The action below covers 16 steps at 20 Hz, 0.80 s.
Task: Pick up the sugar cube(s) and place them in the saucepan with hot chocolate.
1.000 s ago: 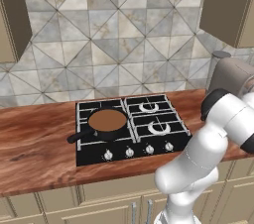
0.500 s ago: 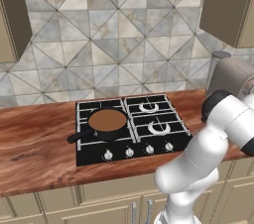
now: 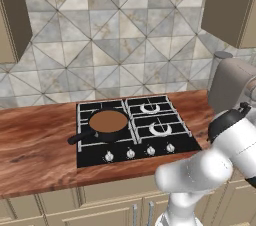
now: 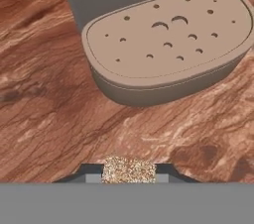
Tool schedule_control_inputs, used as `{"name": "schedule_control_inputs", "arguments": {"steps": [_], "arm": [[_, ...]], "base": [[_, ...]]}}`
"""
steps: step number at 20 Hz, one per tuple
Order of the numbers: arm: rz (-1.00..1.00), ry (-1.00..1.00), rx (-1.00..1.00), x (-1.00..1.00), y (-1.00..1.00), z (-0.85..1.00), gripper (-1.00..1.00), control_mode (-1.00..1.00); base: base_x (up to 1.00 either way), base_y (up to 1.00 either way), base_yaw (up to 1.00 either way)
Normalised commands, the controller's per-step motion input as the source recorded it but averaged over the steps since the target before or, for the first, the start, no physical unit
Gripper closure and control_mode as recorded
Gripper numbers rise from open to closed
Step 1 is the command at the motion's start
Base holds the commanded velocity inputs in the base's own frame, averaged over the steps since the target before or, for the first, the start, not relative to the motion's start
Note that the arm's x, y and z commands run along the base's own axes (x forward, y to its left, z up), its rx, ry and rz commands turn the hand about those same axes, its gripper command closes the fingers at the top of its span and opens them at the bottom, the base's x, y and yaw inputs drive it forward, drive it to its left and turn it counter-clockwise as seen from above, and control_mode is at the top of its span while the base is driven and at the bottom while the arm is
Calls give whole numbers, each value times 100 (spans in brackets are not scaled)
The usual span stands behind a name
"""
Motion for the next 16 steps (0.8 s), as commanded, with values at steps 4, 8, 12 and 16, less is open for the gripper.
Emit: {"name": "schedule_control_inputs", "arguments": {"steps": [4,8,12,16], "arm": [[0,0,0,0,42,54,100,-100],[0,-1,0,0,74,53,100,-100],[0,-5,0,0,83,52,100,-100],[0,-2,0,8,85,47,100,-100]], "base": [[0,0,0],[0,0,0],[0,0,0],[0,0,0]]}}
